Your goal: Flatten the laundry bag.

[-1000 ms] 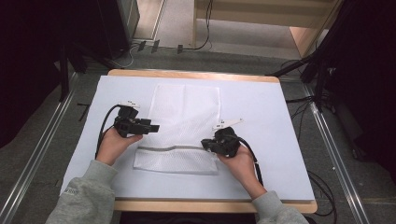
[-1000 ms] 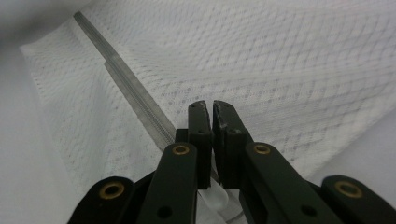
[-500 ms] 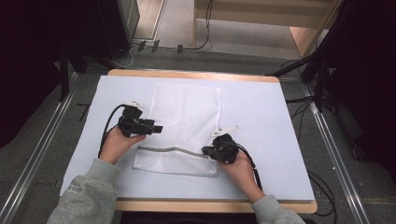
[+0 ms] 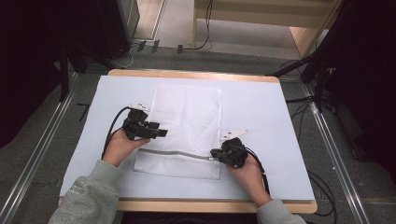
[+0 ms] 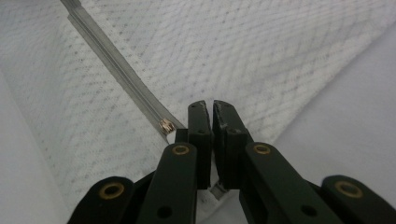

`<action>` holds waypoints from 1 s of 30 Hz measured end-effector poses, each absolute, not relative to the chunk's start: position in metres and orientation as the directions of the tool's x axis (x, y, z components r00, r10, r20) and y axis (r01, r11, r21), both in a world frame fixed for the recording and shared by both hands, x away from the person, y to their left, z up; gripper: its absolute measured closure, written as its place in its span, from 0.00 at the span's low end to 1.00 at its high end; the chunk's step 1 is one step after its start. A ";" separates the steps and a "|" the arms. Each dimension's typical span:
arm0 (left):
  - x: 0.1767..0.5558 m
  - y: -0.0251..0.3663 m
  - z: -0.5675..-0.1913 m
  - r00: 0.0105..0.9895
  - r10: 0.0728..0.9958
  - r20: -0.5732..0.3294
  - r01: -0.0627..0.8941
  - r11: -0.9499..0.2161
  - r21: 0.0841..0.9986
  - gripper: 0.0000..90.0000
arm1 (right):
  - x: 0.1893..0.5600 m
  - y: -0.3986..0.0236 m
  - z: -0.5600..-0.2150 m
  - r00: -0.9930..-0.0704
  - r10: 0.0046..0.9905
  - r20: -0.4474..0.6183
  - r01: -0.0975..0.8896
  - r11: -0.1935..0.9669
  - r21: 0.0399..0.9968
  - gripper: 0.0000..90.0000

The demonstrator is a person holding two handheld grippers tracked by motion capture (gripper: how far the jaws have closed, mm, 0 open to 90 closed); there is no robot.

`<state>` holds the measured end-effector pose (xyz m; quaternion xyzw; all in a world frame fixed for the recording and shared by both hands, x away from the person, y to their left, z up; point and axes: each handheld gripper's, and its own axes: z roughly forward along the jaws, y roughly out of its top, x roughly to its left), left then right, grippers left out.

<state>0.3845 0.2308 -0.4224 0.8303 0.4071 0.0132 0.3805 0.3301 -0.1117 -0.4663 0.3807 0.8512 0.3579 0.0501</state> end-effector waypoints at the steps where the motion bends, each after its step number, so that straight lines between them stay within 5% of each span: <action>1: 0.384 0.231 -0.422 0.669 0.686 -0.286 0.666 -0.382 0.641 0.48 | 0.330 -0.113 -0.466 -0.703 0.685 0.189 0.616 0.455 0.643 0.98; 30: 0.379 0.223 -0.426 0.682 0.674 -0.284 0.661 -0.401 0.635 0.48 | 0.321 -0.109 -0.467 -0.714 0.643 0.278 0.643 0.445 0.623 0.98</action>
